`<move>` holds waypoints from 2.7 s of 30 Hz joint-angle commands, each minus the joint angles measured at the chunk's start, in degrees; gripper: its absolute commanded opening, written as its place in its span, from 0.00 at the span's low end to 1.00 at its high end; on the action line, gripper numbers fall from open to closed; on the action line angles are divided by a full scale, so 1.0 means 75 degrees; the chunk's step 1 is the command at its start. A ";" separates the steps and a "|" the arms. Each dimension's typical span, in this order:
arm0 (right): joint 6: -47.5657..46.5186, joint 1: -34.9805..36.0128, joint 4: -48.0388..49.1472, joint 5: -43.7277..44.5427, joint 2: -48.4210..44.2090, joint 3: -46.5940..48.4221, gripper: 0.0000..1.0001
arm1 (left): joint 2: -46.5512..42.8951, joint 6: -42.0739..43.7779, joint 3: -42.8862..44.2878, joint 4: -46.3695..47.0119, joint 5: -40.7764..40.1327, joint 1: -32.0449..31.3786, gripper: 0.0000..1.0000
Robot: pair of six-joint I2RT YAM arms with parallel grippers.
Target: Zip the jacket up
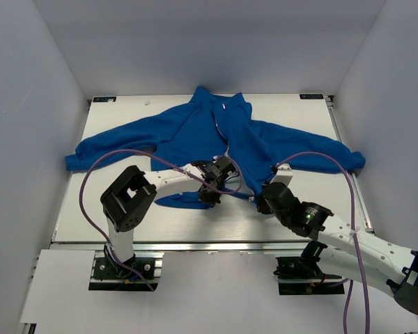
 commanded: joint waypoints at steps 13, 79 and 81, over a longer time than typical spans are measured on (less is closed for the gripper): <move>-0.0760 -0.0046 0.2501 -0.1786 0.0238 -0.0264 0.00 | -0.2735 0.0121 -0.0249 0.1642 0.0233 -0.0097 0.00; 0.0446 -0.0151 0.4577 -0.0816 0.1080 0.0767 0.00 | -0.5351 -0.0195 -0.2512 0.6077 -0.1231 -0.0097 0.00; 0.0399 -0.0151 0.4694 -0.0803 0.1163 0.0826 0.00 | -0.5328 -0.0207 -0.2500 0.6076 -0.1278 -0.0097 0.00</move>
